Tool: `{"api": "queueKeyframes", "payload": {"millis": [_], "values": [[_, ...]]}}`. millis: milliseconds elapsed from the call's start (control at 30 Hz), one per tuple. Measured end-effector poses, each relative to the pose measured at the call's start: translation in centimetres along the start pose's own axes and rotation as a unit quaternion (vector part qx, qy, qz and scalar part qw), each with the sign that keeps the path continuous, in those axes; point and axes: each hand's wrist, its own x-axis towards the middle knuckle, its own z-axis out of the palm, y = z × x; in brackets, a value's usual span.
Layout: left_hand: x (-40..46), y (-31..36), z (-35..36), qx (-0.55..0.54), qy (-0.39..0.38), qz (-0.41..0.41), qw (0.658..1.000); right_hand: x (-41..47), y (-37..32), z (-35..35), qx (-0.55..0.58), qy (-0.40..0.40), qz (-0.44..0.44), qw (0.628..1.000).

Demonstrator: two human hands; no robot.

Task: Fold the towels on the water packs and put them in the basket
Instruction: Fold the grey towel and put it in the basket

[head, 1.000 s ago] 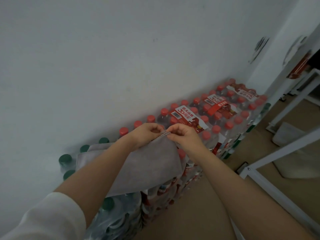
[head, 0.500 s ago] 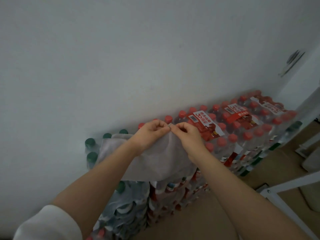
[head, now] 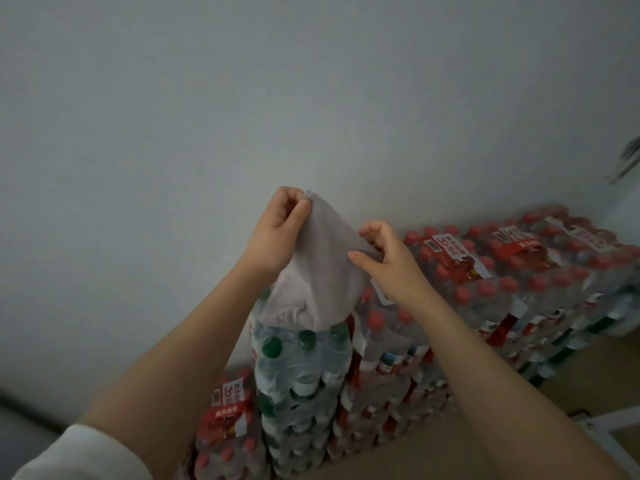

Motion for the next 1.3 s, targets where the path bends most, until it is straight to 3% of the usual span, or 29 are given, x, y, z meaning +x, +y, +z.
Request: {"api": "queueKeyframes", "payload": {"millis": [100, 267, 367, 467, 567, 633, 733, 833, 933, 1067, 1200, 1300], "values": [[-2.2, 1.3, -3.1, -0.004, 0.031, -0.002, 1.000, -2.1, -1.7, 1.6, 0.034, 0.033, -0.049, 0.998], [-7.1, 3.1, -7.5, -0.029, 0.015, 0.013, 0.999, -6.3, -4.9, 4.5, -0.032, 0.058, -0.120, 0.991], [-9.8, 4.0, -9.5, -0.033, 0.002, 0.052, 0.998, -8.8, -6.2, 5.8, -0.039, 0.048, -0.110, 0.992], [-12.0, 4.7, -11.0, 0.041, -0.030, 0.092, 0.994, -11.0, -7.3, 6.4, -0.054, 0.054, -0.084, 0.994], [-13.5, 5.1, -11.9, 0.048, -0.030, 0.092, 0.994, -12.5, -8.5, 6.1, -0.057, 0.075, -0.058, 0.994], [-13.8, 5.7, -12.3, 0.039, -0.014, 0.063, 0.997, -13.0, -9.3, 6.0, 0.064, 0.079, -0.030, 0.994], [-14.1, 6.3, -12.7, 0.006, -0.008, 0.019, 1.000, -13.1, -10.1, 5.9, 0.321, 0.042, 0.016, 0.946], [-14.3, 5.9, -12.2, -0.026, -0.074, -0.032, 0.996, -12.8, -10.1, 5.9, 0.380, 0.040, 0.032, 0.924], [-13.9, 4.6, -11.7, -0.004, -0.138, -0.076, 0.988, -12.2, -9.4, 5.2, 0.372, 0.058, 0.039, 0.926], [-12.6, 4.1, -10.4, -0.001, -0.167, -0.083, 0.982, -10.7, -8.3, 3.2, 0.357, 0.065, 0.047, 0.931], [-9.3, 4.3, -8.7, -0.002, -0.123, -0.056, 0.991, -7.9, -7.6, 0.6, 0.320, 0.068, 0.042, 0.944], [-5.9, 3.7, -7.5, 0.055, -0.053, -0.024, 0.997, -4.5, -6.7, -0.8, 0.151, 0.107, 0.030, 0.982]]}}
